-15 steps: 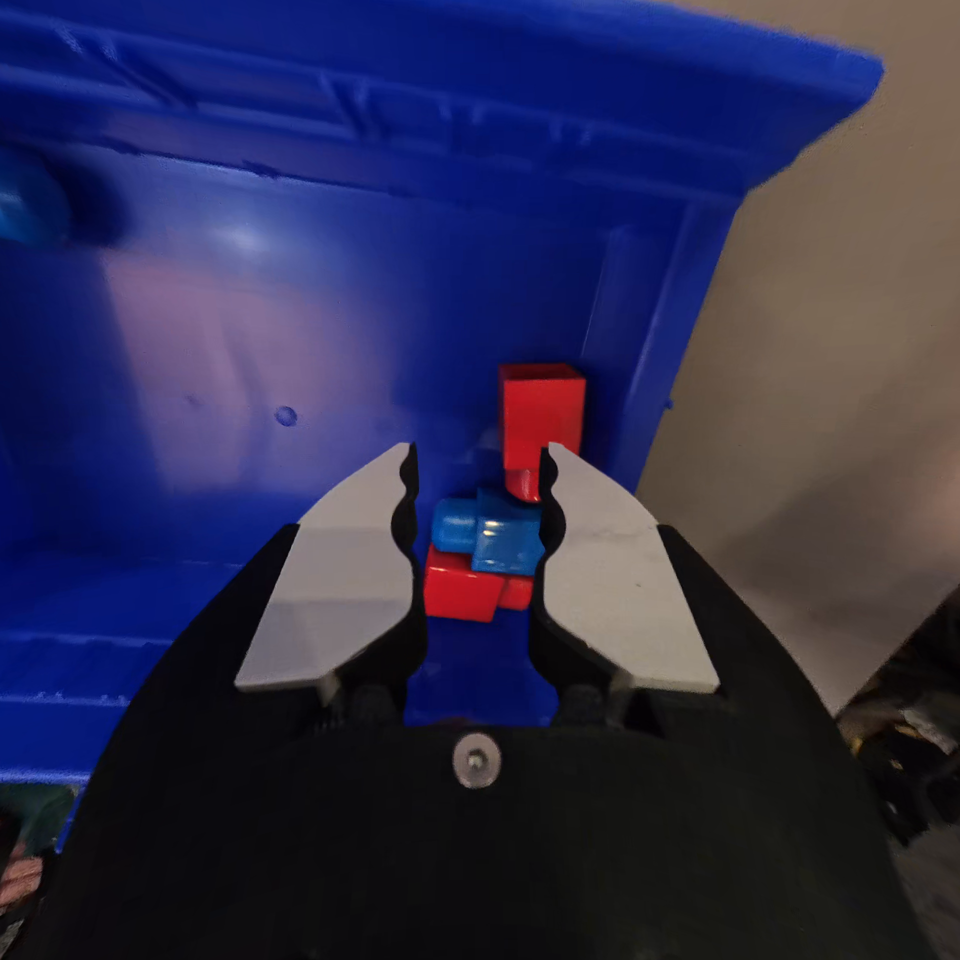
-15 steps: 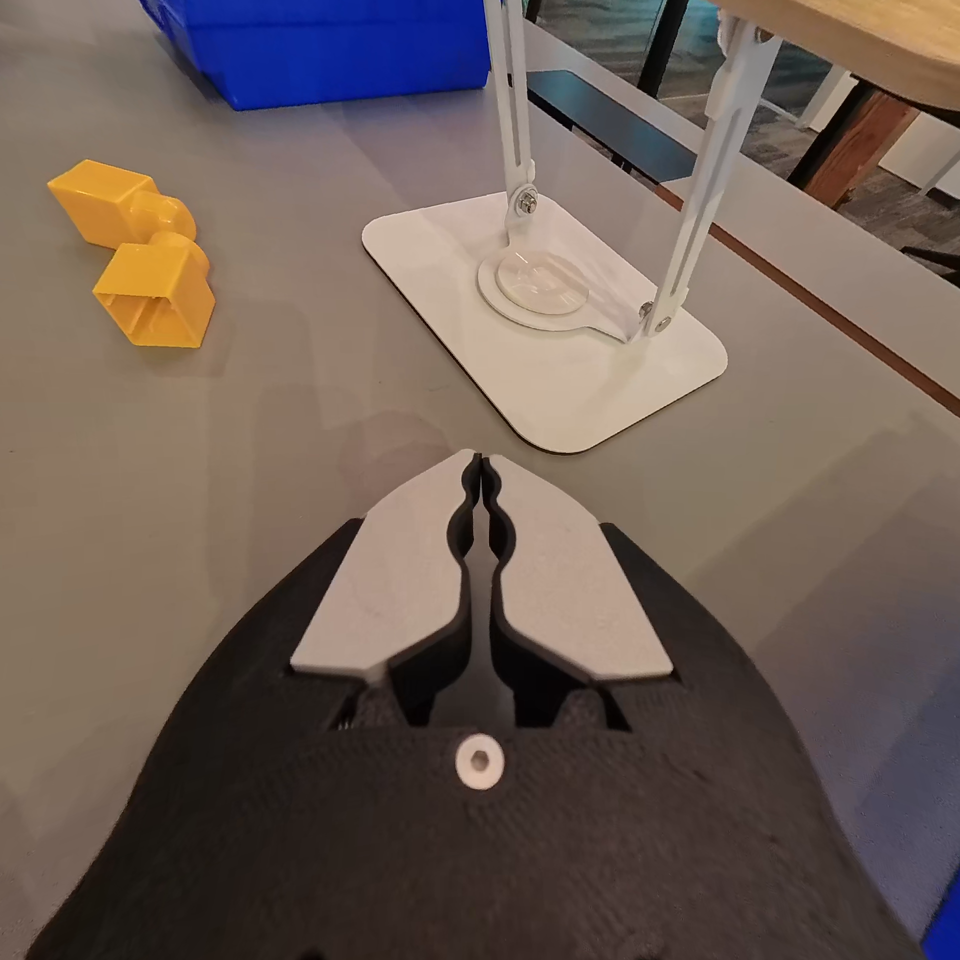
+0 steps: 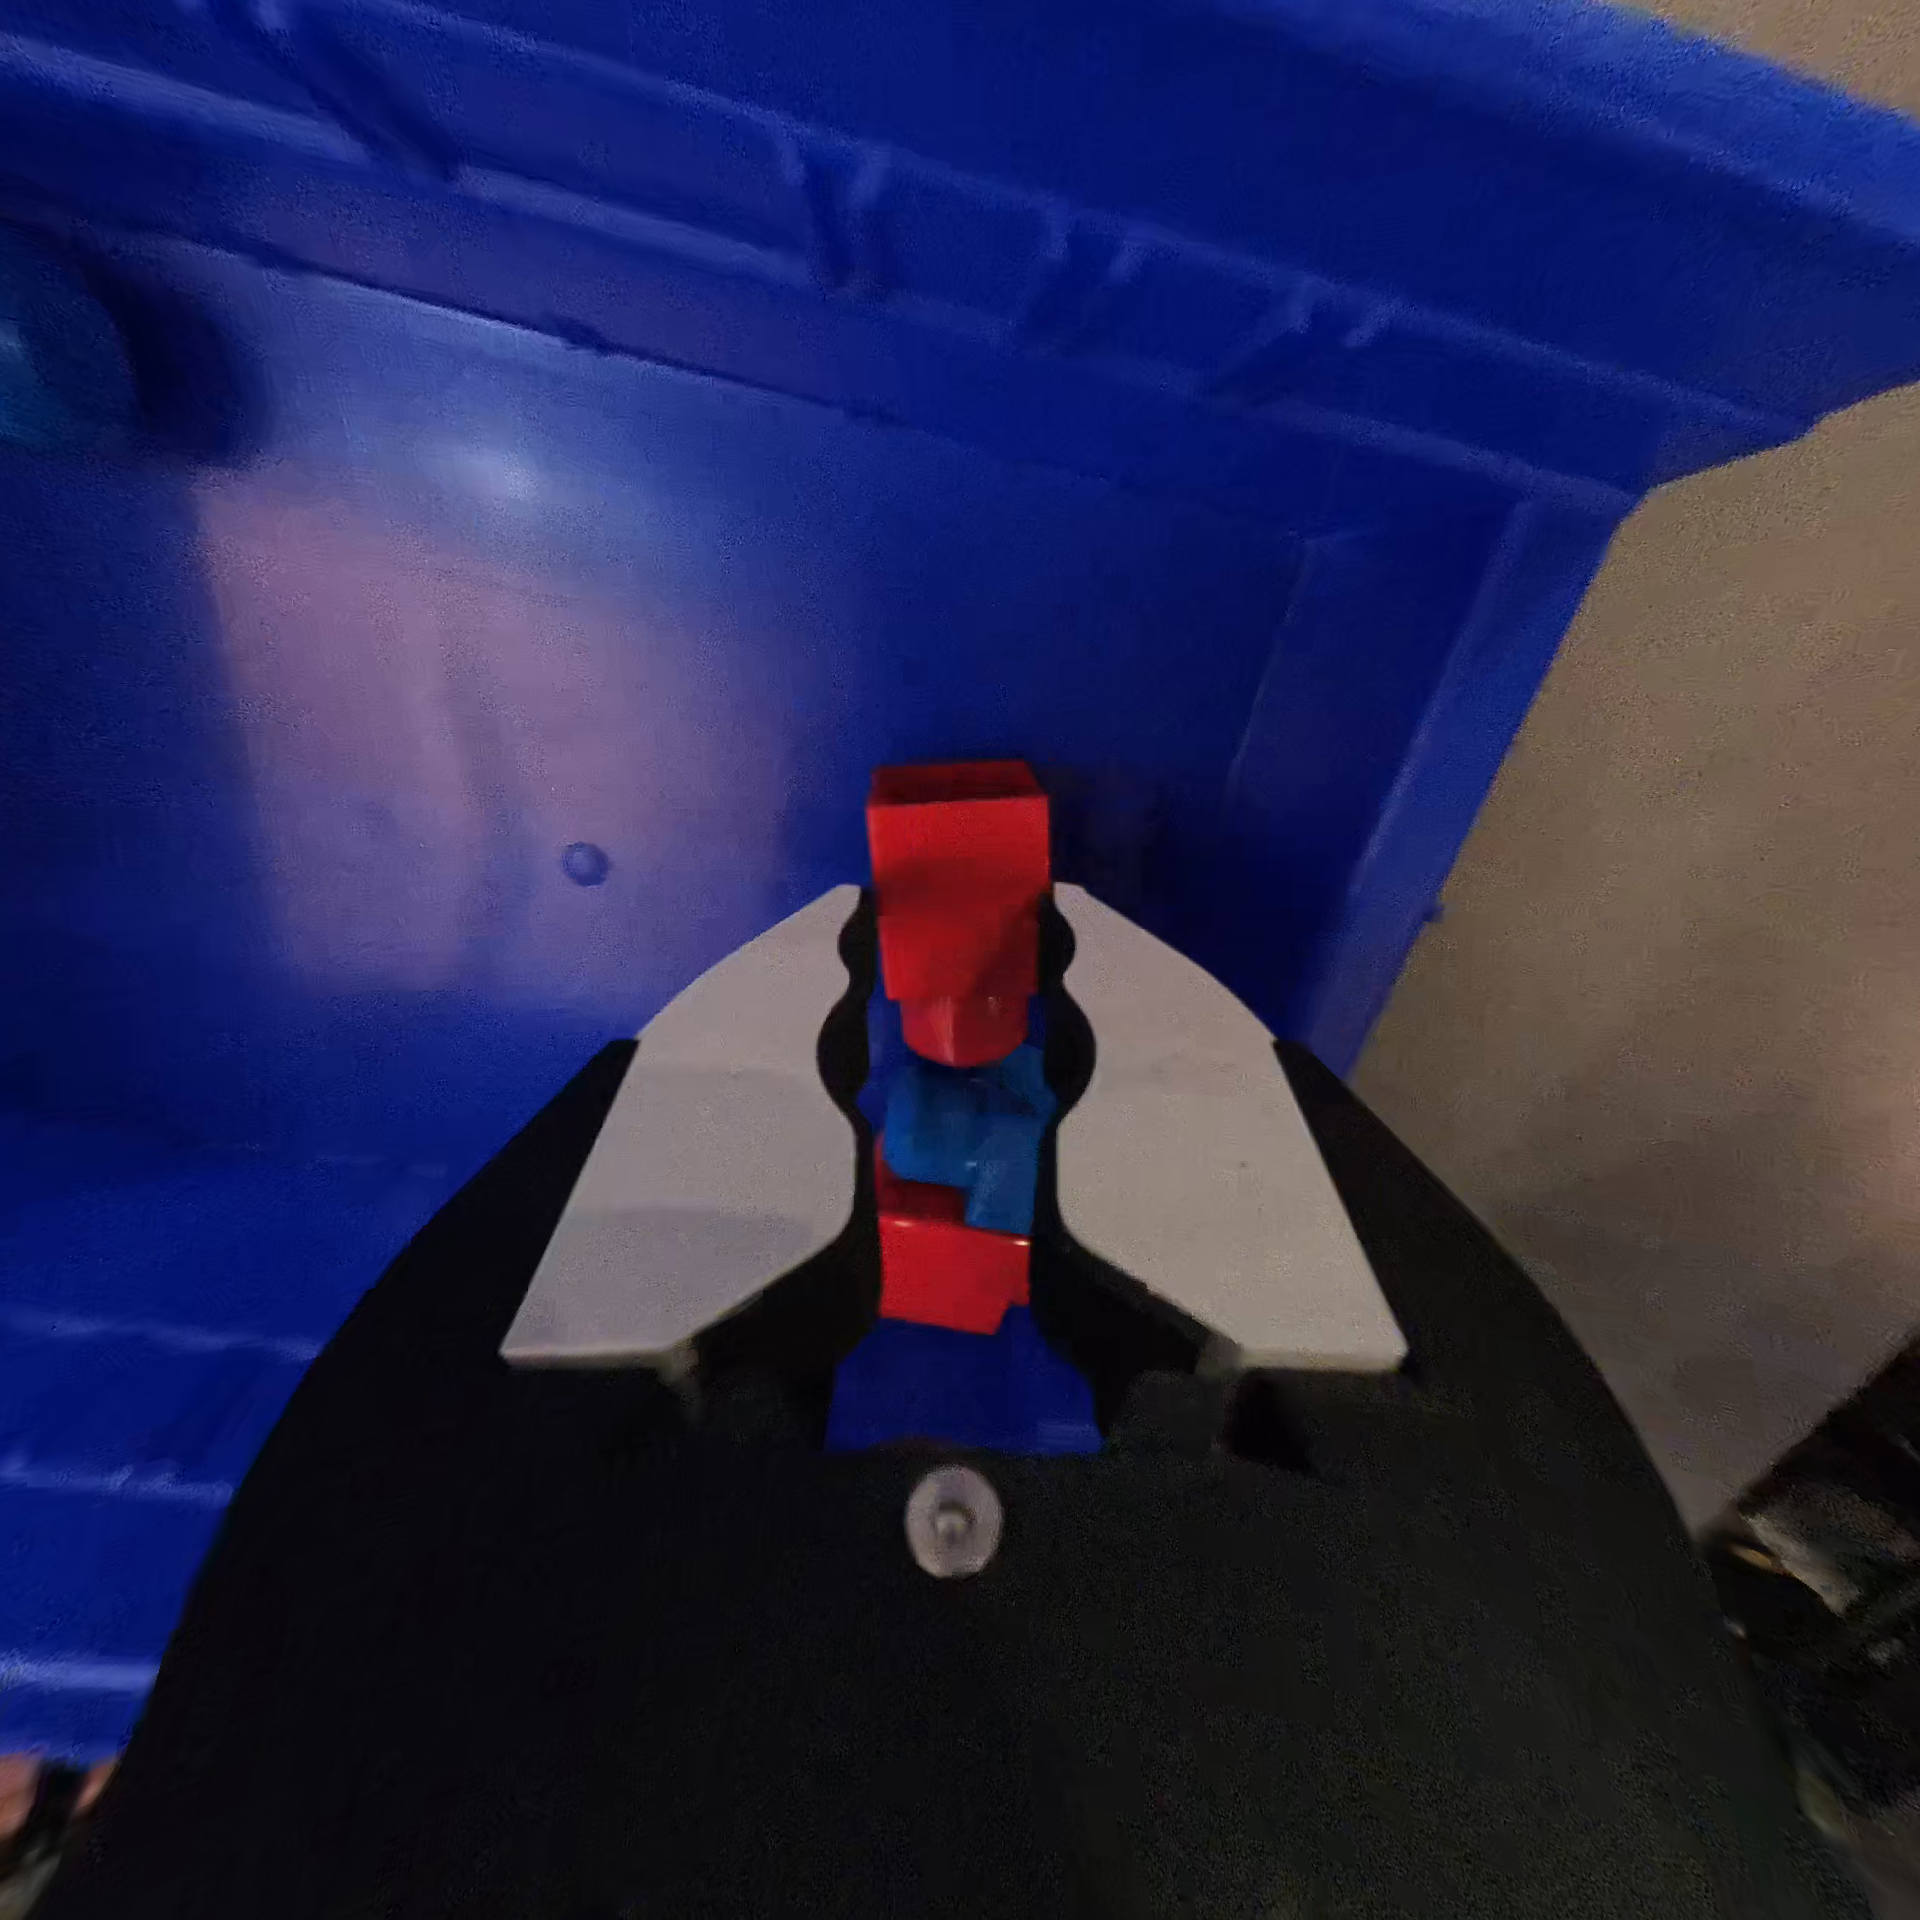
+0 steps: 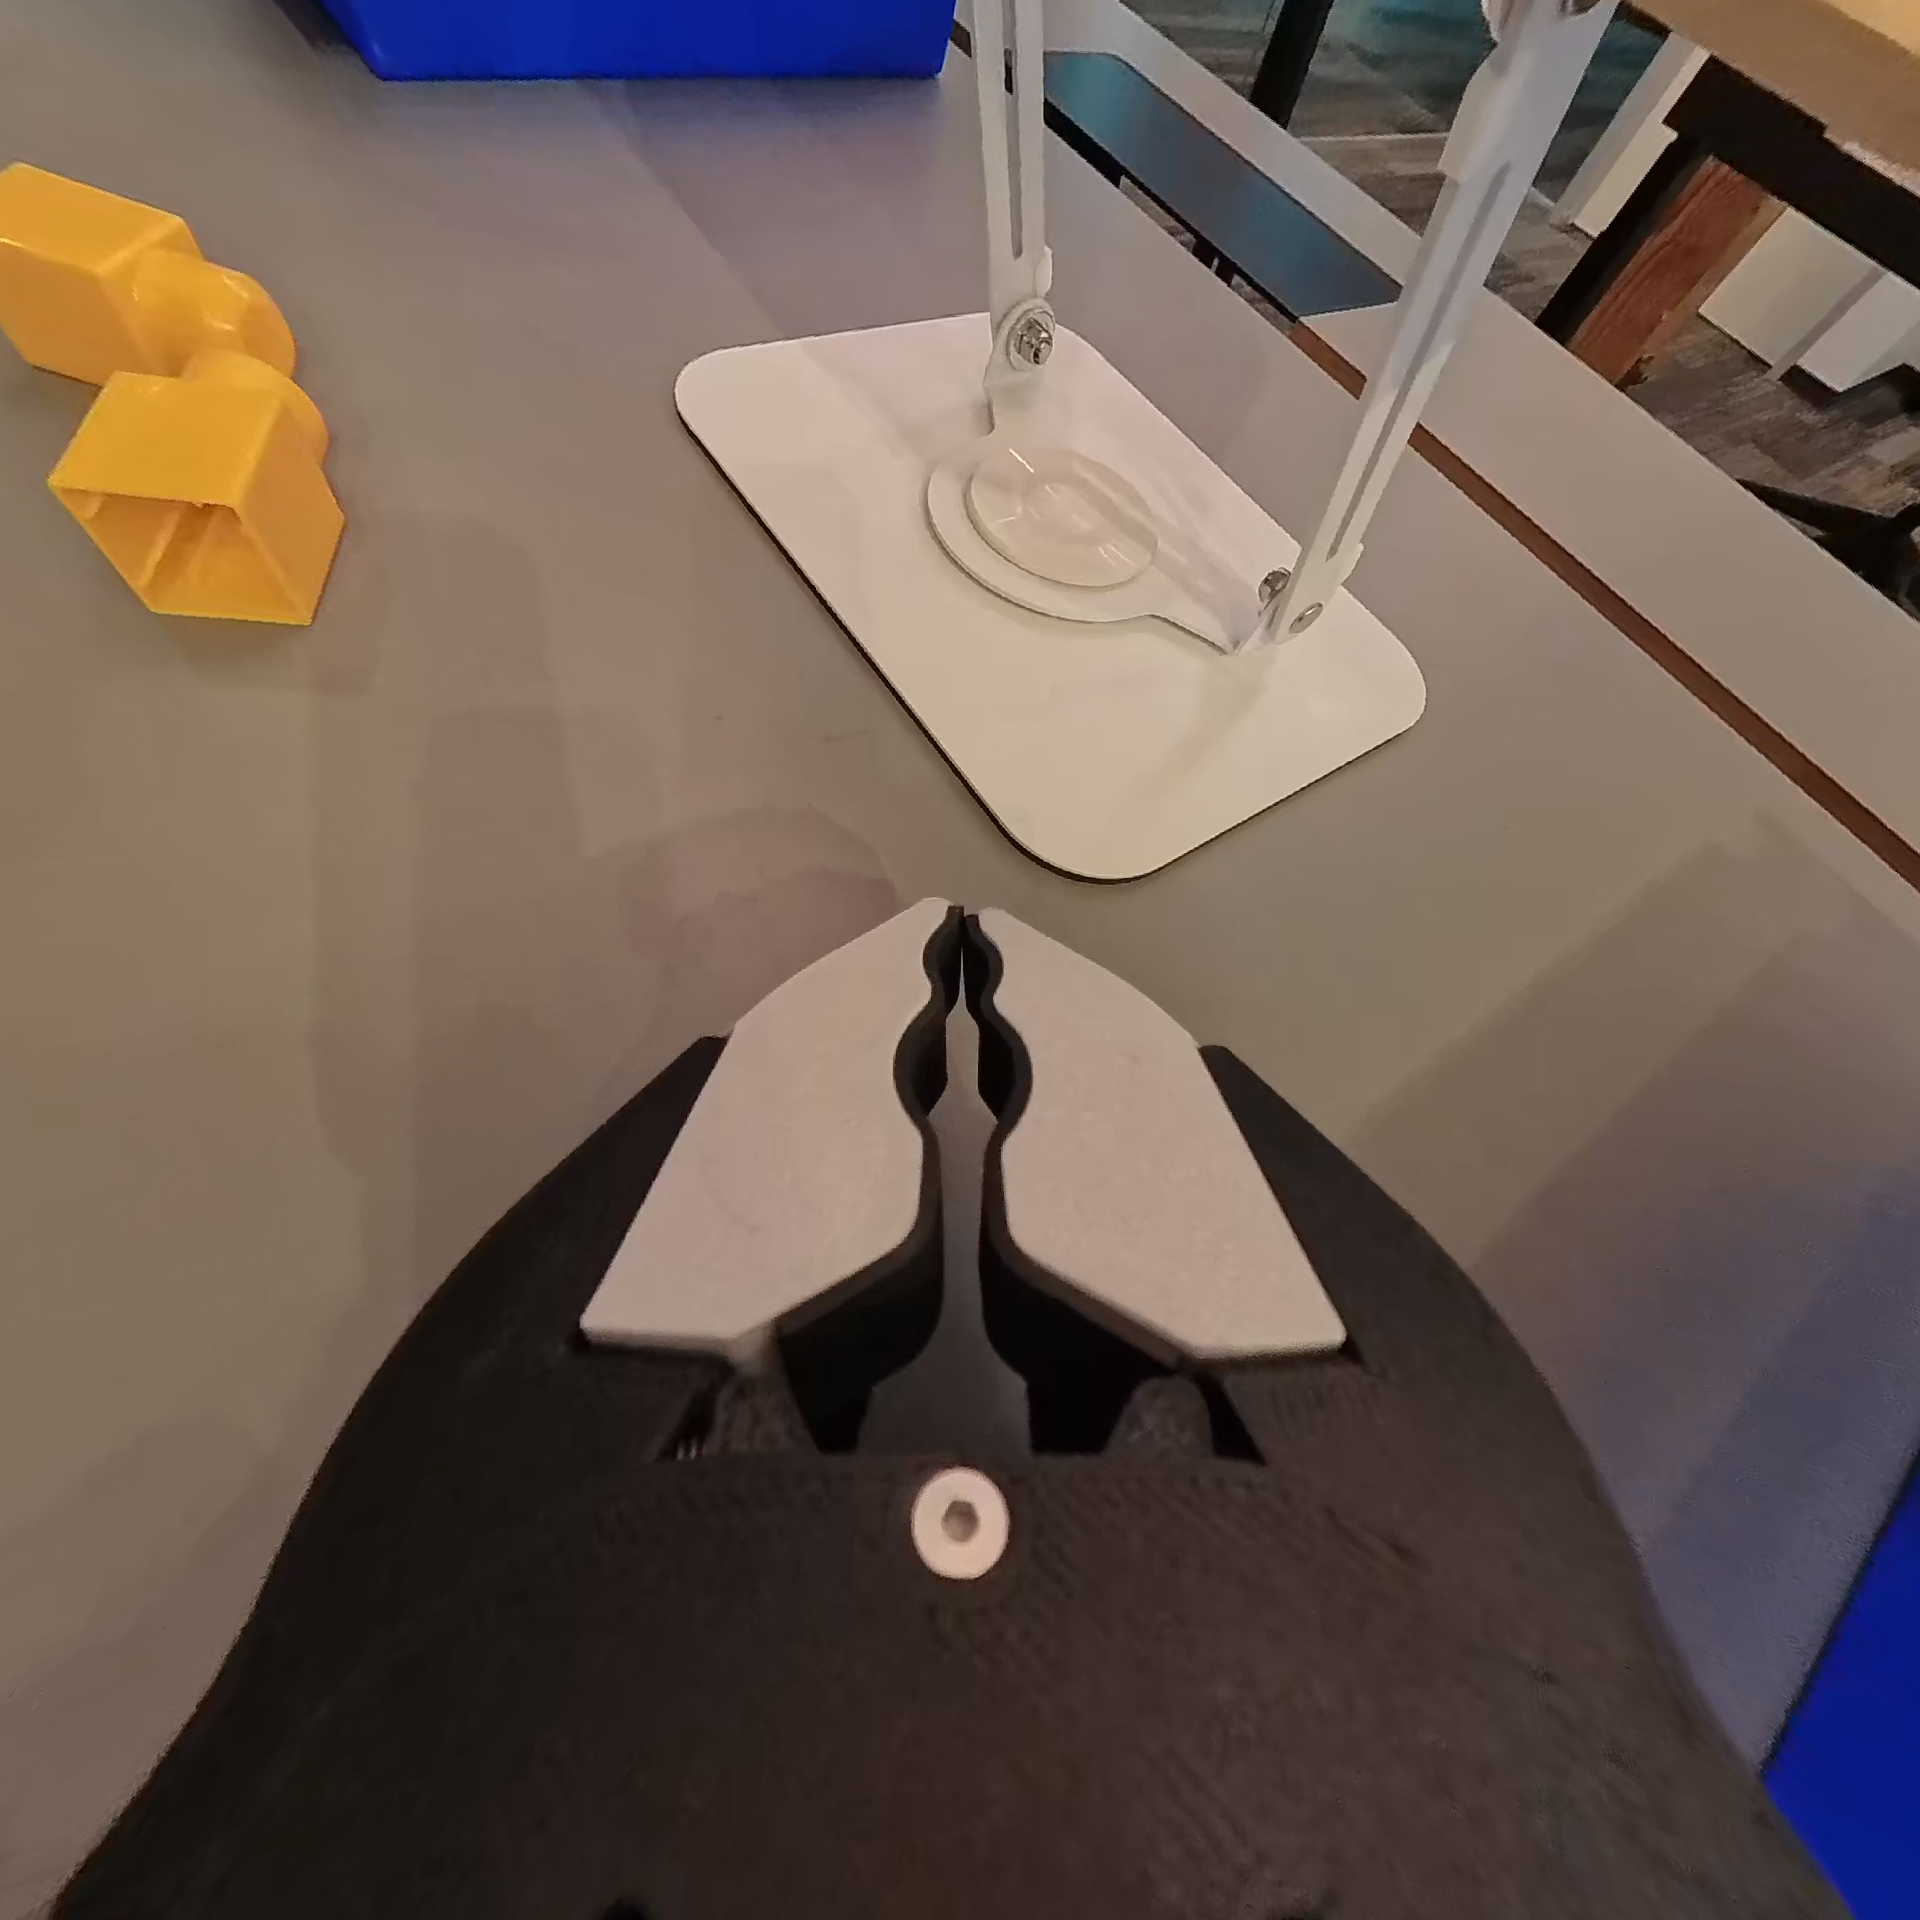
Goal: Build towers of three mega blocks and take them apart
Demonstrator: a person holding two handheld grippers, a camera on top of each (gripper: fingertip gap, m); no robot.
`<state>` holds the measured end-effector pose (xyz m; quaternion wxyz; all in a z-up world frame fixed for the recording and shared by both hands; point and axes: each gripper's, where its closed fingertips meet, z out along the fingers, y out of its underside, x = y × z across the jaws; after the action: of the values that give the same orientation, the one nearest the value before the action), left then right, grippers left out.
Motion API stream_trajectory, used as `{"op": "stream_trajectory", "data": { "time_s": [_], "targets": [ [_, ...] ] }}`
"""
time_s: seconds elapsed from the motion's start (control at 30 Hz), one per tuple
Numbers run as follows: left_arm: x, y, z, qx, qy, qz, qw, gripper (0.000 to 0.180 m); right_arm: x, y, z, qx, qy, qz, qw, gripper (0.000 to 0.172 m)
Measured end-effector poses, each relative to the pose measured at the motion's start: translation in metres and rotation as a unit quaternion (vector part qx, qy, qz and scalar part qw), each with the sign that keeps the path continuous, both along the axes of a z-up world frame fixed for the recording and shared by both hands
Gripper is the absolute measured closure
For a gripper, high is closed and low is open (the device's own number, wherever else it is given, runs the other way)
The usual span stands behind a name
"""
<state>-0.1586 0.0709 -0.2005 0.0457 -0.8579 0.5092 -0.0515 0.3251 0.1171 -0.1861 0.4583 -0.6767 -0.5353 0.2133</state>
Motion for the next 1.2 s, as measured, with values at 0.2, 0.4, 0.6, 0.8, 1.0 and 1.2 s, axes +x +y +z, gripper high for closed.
{"op": "stream_trajectory", "data": {
  "time_s": [0.2,0.4,0.6,0.8,1.0,1.2],
  "targets": [
    [-0.004,0.008,0.010,0.037,0.002,0.005,0.999,0.131,0.000,-0.001,0.000,0.000,0.002,0.003,1.000,0.172],
    [-0.023,-0.004,-0.022,-0.028,0.081,-0.022,0.996,0.135,0.000,-0.002,0.001,-0.004,0.006,0.009,1.000,0.172],
    [-0.013,0.003,-0.005,0.017,0.053,-0.006,0.998,0.145,0.000,-0.003,0.003,-0.006,0.011,0.014,1.000,0.172],
    [0.016,-0.036,0.066,0.102,-0.001,0.013,0.995,0.145,-0.003,-0.006,0.004,-0.009,0.016,0.021,1.000,0.172],
    [0.102,-0.096,0.062,0.095,-0.056,-0.044,0.993,0.145,-0.009,-0.013,0.007,-0.003,0.013,0.036,0.999,0.172],
    [0.177,-0.123,0.011,0.043,-0.088,-0.098,0.990,0.145,-0.010,-0.017,0.008,-0.001,0.011,0.043,0.999,0.172]
  ]
}}
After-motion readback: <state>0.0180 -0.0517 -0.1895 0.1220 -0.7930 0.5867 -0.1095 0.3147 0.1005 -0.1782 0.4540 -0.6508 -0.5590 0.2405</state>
